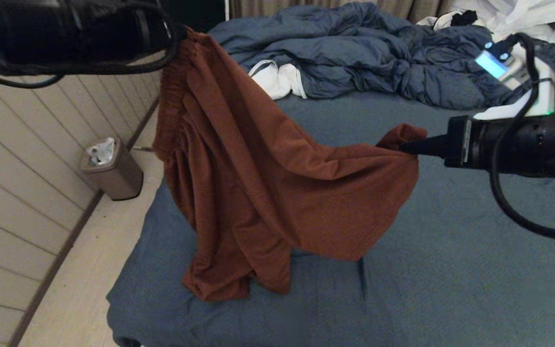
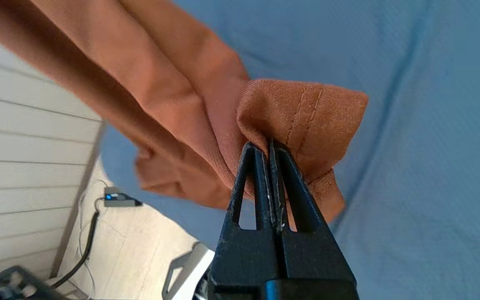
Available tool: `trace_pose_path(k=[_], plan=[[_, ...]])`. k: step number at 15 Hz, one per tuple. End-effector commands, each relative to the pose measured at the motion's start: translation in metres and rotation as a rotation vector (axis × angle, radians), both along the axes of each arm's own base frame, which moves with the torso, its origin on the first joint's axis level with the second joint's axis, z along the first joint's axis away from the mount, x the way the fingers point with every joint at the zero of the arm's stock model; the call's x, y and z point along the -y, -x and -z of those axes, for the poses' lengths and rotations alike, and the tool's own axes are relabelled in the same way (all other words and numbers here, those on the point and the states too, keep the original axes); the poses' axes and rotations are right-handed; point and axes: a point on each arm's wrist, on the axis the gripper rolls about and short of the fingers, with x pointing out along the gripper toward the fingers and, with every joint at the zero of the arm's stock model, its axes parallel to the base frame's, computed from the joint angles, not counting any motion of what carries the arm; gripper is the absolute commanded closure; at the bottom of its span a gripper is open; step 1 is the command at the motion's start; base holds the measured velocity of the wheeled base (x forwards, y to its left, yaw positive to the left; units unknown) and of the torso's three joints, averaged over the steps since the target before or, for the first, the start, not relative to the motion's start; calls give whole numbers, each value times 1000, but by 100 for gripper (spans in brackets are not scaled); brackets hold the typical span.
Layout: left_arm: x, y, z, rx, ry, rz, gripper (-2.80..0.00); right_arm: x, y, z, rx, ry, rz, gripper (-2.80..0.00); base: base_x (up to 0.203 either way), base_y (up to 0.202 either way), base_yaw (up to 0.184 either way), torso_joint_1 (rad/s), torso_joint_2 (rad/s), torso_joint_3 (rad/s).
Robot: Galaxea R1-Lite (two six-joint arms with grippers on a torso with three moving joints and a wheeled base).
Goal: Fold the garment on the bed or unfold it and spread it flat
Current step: Unford the brown shorts
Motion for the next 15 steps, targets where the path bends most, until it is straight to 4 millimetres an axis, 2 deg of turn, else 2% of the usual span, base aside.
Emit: trace_pose_path(k=[1, 6, 10, 15], plan=[[20, -51, 36, -44, -23, -28, 0, 4, -29, 21, -79, 19, 42, 0, 0, 0, 0, 0, 0, 0], [34, -118, 81, -42, -18, -91, 0, 6, -72, 43, -91, 16, 75, 0, 0, 0, 0, 0, 0, 0], [41, -165, 93, 2, 10, -146, 0, 12, -100, 53, -85, 14, 114, 0, 0, 0, 0, 0, 0, 0], [51, -191, 129, -29, -18, -156, 0, 19, -131, 70, -112, 19, 153, 0, 0, 0, 0, 0, 0, 0]])
